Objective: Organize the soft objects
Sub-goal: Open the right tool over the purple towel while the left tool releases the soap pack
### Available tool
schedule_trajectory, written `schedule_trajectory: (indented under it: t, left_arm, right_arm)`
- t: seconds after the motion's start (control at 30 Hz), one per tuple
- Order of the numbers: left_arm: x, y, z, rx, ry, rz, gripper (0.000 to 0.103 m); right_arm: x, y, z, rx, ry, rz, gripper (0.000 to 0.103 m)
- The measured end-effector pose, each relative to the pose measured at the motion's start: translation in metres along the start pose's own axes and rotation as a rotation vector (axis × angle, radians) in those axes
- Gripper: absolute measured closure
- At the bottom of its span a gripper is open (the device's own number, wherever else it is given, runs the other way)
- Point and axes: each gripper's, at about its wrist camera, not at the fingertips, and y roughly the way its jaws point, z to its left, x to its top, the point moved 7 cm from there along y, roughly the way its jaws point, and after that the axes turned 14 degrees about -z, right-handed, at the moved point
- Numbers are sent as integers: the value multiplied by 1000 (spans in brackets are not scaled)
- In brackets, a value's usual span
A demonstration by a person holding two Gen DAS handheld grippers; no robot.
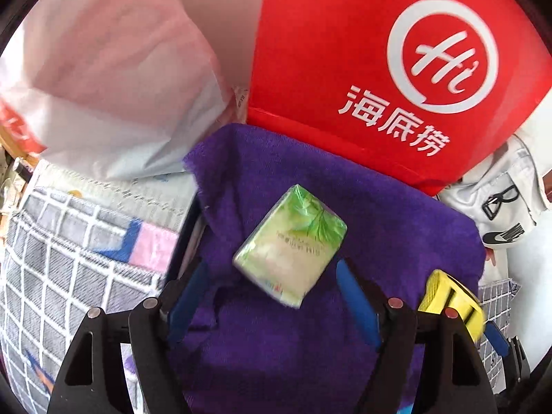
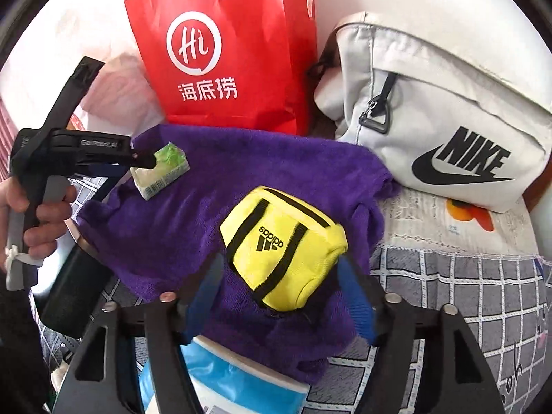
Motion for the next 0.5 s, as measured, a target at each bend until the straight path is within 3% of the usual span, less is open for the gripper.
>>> schedule_trajectory:
  t: [0.17,0.37,0.5]
  left_arm:
    - [-7,-38,6,5,32,-52,28]
    - [-22,-98,20,-42,41,-139,28]
    - [-37,-139,27,-70,85,-189,28]
  right_arm:
    - [2,-16,1,-21,16,1,33]
    - [4,-61,4,-66,94,-56,33]
    - [-5,-90,15,-99,75,-57,33]
